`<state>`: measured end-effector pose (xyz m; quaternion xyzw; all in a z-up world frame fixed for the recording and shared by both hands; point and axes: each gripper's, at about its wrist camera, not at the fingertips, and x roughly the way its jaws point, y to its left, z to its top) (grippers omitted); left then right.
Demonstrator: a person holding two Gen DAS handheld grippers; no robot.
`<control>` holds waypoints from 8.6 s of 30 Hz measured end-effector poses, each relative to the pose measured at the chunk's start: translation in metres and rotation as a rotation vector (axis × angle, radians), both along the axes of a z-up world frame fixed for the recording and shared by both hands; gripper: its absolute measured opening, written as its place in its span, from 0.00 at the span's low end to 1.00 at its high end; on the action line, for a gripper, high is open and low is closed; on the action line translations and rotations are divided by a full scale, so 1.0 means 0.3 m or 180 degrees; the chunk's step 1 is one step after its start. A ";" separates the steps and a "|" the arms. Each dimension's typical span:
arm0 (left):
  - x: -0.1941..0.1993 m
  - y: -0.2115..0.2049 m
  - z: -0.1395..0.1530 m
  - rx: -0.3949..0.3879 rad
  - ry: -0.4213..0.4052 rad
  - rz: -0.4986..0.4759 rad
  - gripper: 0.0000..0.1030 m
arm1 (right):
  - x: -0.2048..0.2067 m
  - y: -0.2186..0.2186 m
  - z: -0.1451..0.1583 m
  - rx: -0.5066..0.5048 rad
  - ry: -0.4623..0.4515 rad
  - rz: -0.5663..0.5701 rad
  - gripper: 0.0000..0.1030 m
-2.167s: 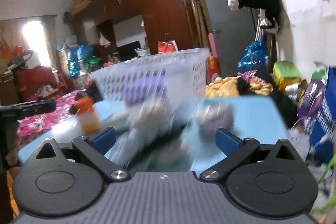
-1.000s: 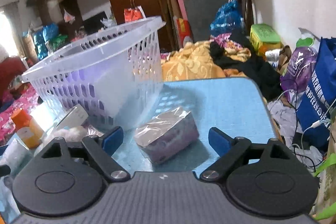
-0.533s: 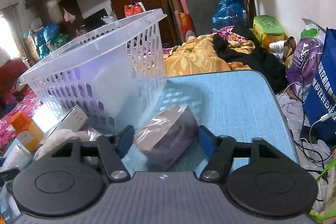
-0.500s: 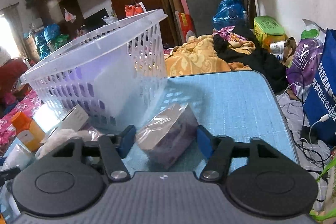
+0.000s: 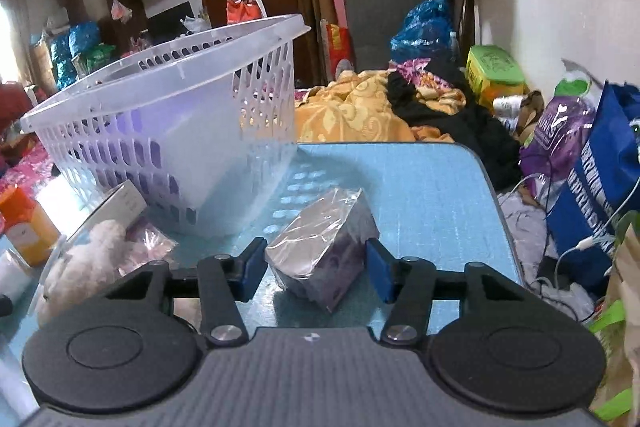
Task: Organize objects
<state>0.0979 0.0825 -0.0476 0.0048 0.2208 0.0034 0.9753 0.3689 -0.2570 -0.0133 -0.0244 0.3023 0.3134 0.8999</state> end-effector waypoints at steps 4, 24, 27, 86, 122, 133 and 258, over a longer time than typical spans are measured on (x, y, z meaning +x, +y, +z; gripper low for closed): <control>-0.021 0.000 0.007 0.0026 -0.0133 0.0038 0.49 | -0.021 -0.041 0.029 0.0072 -0.0149 -0.0130 0.53; -0.095 -0.018 0.201 -0.0024 -0.0877 0.0068 0.49 | -0.261 -0.066 0.239 0.0496 -0.0749 0.0272 0.53; -0.089 -0.026 0.256 -0.0026 -0.0991 0.0044 0.49 | -0.281 -0.040 0.285 0.0533 -0.0867 0.0357 0.53; 0.099 -0.300 0.092 -0.0245 -0.0109 -0.0689 0.84 | -0.206 -0.170 -0.030 0.0512 -0.0268 0.0591 0.72; 0.237 -0.398 -0.020 -0.0196 0.0259 -0.0831 0.34 | -0.164 -0.067 -0.049 0.0813 -0.0020 0.0919 0.48; 0.177 -0.404 0.002 -0.0162 -0.0084 -0.0877 0.34 | -0.251 -0.092 0.009 0.0946 -0.0328 0.0972 0.34; -0.230 -0.158 -0.021 -0.0085 -0.0698 -0.0410 0.14 | -0.673 -0.157 -0.153 0.0514 -0.1260 0.0894 0.18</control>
